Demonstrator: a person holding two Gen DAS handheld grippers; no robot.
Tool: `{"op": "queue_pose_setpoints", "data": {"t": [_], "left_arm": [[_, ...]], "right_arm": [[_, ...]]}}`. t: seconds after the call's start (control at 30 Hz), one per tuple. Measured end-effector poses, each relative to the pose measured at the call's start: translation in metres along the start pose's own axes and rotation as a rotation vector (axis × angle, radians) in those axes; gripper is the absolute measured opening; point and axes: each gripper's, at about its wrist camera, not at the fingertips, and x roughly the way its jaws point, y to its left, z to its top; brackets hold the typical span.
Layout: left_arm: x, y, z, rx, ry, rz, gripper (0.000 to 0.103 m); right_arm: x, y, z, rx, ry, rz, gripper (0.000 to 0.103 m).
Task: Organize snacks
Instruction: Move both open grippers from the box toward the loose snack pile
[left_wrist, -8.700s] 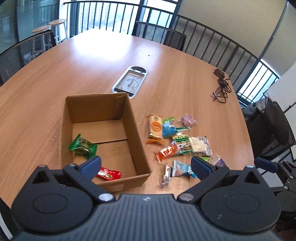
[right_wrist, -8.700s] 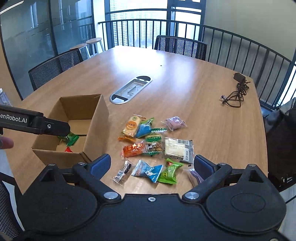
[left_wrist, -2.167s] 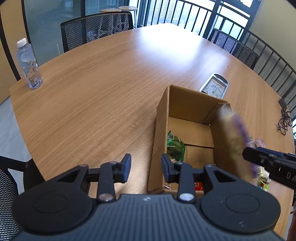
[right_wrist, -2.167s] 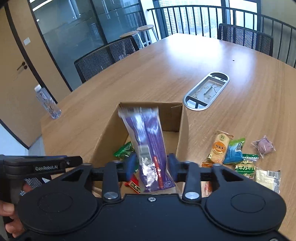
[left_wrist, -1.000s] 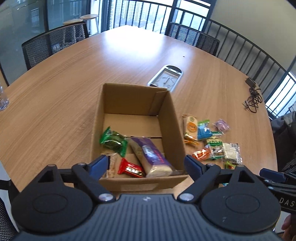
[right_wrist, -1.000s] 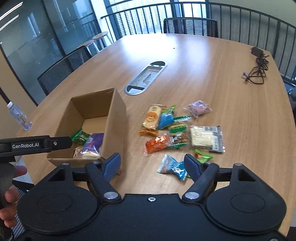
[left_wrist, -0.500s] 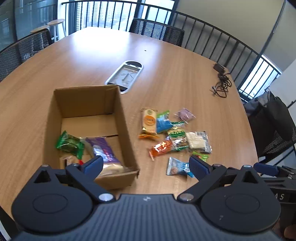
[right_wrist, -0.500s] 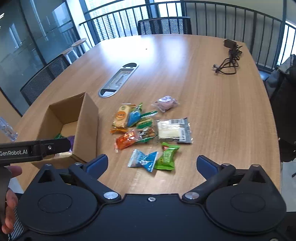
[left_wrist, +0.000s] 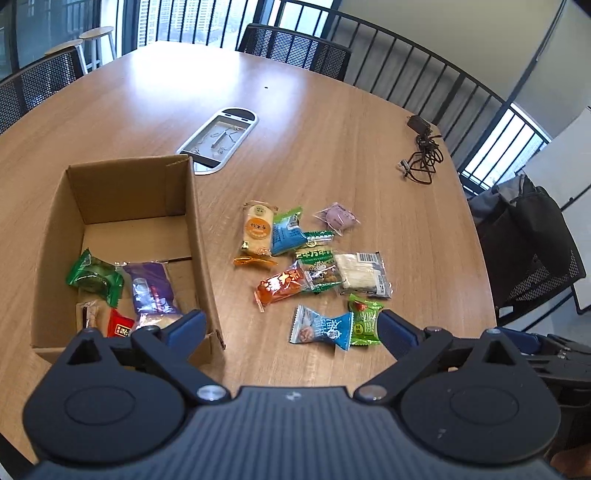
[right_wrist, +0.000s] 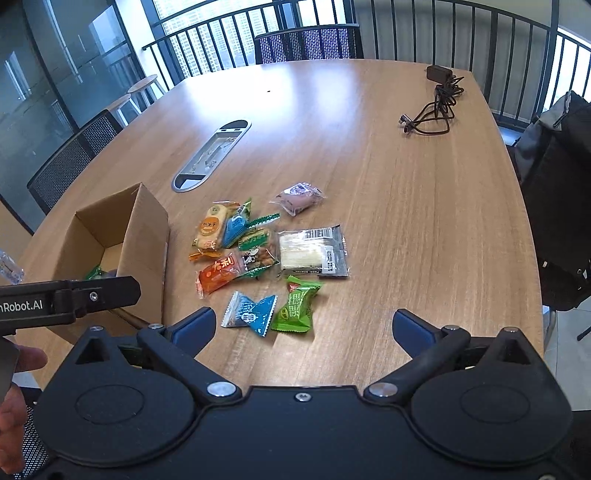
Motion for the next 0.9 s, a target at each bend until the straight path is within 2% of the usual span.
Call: {"op": "queue_pose_setpoints", "data": {"t": [0.13,0.3,0.4,0.63,0.77,0.9], "left_arm": [[0.009,-0.001,-0.001,-0.056,0.03,-0.016,0.096],[0.019,-0.005,-0.003,-0.113,0.034,-0.035,0.096],[0.025,-0.008,-0.003,-0.144,0.032,-0.035,0.094],[0.049,-0.01,-0.013,-0.233,0.077,-0.043,0.08],[0.063,-0.01,-0.018,-0.265,0.088,-0.044,0.07],[0.077,-0.01,-0.022,-0.291,0.101,-0.041,0.067]], "right_arm": [[0.003,-0.007,0.002,-0.004,0.002,0.015,0.101],[0.014,-0.013,0.002,-0.008,0.028,0.026,0.081],[0.021,-0.018,0.002,0.004,0.041,0.04,0.072],[0.036,-0.025,0.004,0.02,0.063,0.061,0.058],[0.044,-0.027,0.005,0.017,0.077,0.082,0.046],[0.052,-0.026,0.006,0.001,0.087,0.099,0.044]]}}
